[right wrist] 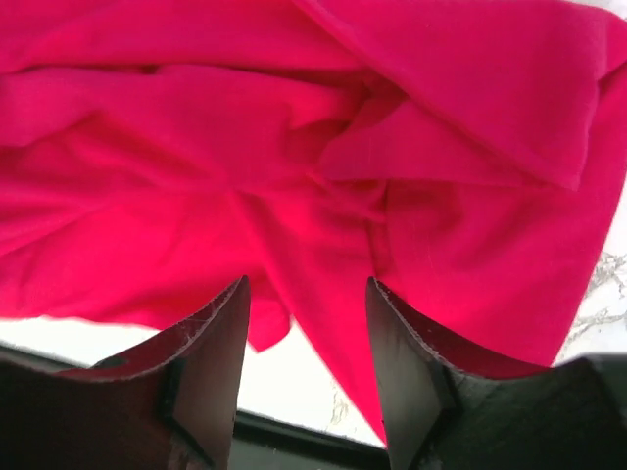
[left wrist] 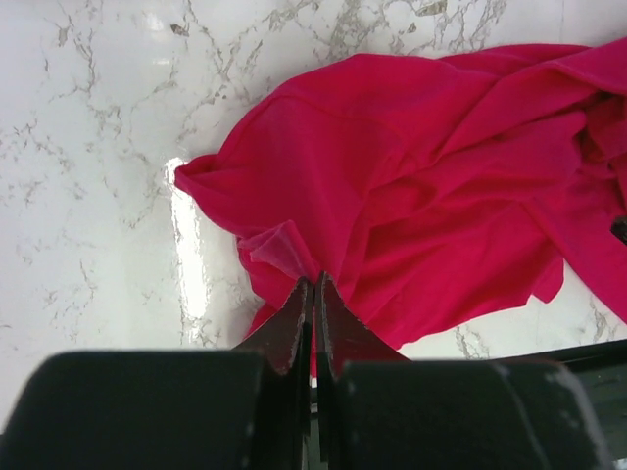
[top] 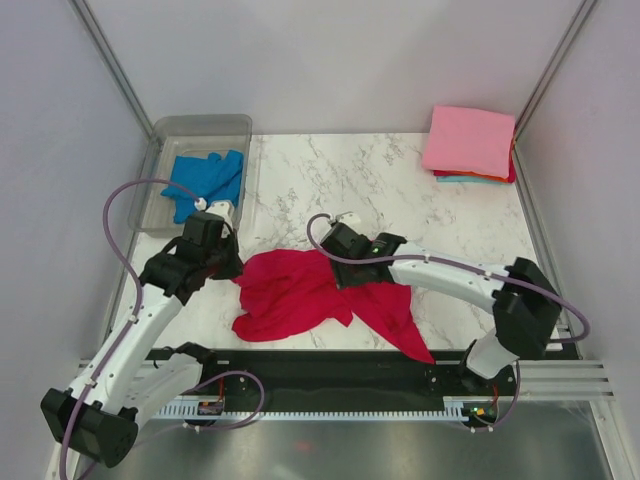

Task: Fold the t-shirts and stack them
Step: Flatten the tshirt out

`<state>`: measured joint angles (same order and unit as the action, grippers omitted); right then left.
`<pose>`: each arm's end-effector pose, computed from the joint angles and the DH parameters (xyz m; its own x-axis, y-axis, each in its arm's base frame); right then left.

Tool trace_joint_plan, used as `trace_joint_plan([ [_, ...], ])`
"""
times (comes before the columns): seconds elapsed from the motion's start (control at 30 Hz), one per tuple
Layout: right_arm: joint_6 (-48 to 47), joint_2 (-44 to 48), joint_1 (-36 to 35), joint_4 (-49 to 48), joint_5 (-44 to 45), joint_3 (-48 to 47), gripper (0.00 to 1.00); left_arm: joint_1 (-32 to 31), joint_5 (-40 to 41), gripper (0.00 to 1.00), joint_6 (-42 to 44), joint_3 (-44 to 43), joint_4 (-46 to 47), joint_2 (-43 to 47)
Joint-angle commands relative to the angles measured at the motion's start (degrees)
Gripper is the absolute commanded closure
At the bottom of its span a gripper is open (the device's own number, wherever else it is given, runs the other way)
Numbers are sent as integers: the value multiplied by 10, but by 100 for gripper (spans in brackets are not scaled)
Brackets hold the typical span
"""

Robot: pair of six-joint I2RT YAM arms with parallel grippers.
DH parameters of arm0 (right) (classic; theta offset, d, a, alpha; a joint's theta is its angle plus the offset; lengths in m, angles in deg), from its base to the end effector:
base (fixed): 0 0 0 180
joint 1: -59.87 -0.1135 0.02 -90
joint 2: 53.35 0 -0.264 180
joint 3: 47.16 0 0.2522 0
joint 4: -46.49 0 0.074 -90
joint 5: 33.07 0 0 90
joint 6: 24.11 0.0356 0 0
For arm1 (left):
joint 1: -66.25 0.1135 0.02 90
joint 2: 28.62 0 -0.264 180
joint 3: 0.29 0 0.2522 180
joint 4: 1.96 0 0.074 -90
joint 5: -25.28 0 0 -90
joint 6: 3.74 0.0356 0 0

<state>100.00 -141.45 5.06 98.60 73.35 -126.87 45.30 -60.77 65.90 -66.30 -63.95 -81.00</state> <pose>0.1892 0.2508 0.2464 -0.8099 -0.2151 -0.5457 -0.3014 0.9508 0.0724 0.1659 -0.0609 0.3002 -0.7636 -0.0793 -0.6408 0.0515 0.9818 -0.1829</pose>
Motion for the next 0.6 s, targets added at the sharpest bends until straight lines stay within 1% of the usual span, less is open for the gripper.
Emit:
trace_joint_plan([
  [0.0, 0, -44, 0, -7, 55, -51, 43, 4, -1, 98, -21, 24, 52, 32],
  [0.07, -1, -79, 0, -1, 71, -70, 43, 4, 4, 98, -21, 26, 55, 42],
  [0.27, -4, -135, 7, -2, 107, -103, 43, 4, -9, 98, -19, 30, 61, 48],
  [0.57, 11, -168, 15, 19, 123, -117, 47, 3, -17, 98, -15, 31, 65, 43],
])
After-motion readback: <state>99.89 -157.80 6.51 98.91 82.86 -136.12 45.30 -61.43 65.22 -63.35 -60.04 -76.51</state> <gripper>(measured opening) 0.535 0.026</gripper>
